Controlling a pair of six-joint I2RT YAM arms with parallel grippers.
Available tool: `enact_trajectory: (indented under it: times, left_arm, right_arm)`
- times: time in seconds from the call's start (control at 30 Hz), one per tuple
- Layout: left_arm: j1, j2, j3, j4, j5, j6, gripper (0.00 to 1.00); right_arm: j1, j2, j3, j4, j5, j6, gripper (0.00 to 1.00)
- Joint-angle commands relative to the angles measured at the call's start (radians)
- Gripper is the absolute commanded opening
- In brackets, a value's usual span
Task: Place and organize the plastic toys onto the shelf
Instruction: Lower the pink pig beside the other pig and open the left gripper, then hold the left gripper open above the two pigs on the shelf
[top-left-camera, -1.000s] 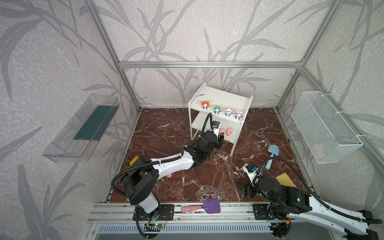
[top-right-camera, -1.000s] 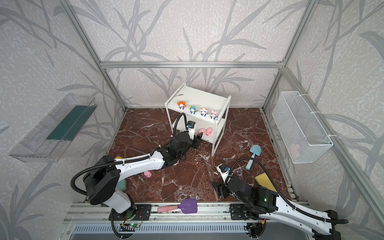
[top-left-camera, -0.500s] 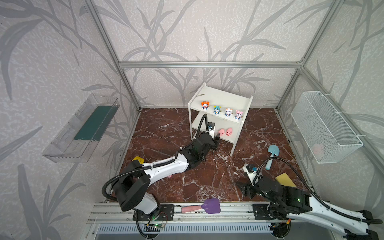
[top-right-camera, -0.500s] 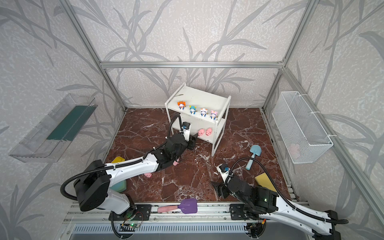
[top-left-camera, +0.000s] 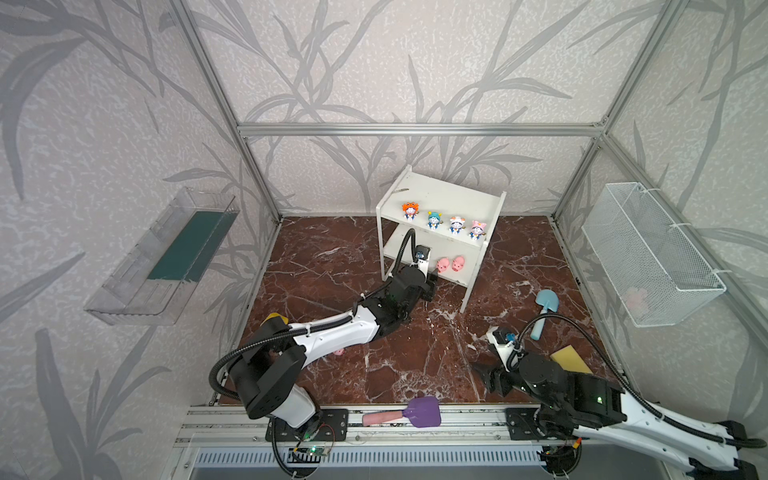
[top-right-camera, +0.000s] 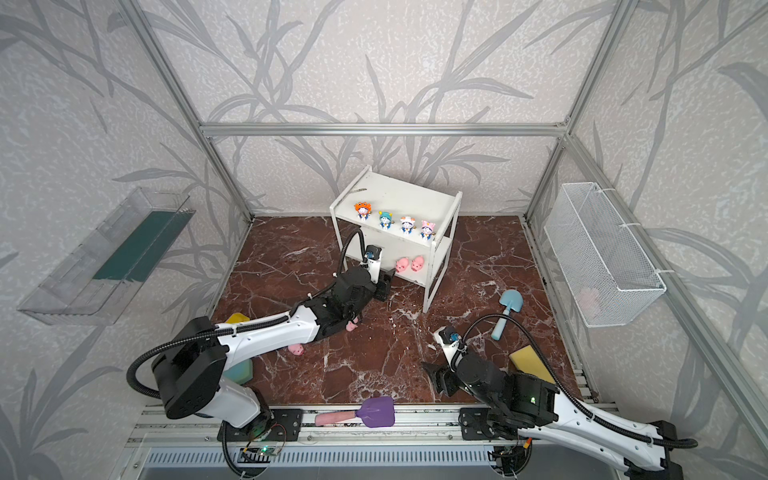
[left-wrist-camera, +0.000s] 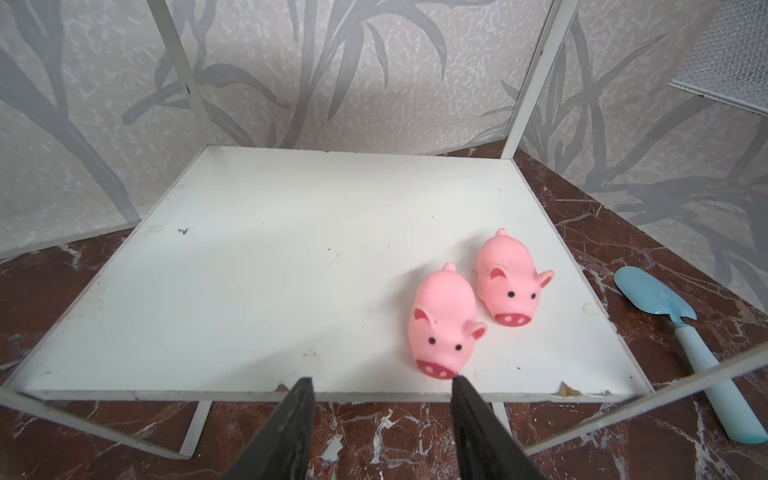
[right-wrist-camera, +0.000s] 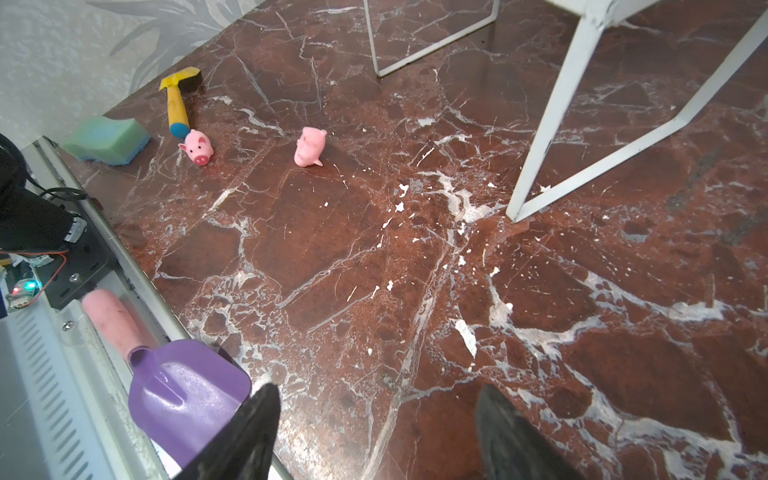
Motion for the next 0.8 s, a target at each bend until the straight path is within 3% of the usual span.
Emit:
enact_trajectory:
  times: [0.0,0.77]
  left_arm:
    - [0.003,0.018,0.015,-0.006,0.012,-0.005,0.55]
    - [0.014,0.119,0.093,0.015,0.030,-0.002,0.55]
  right_arm:
    - [-0.003,0.002,0.040,-0.011,0.021,-0.022,0.75]
    - [-0.003,-0.013,0.044,-0.027,0.024,-0.017,0.75]
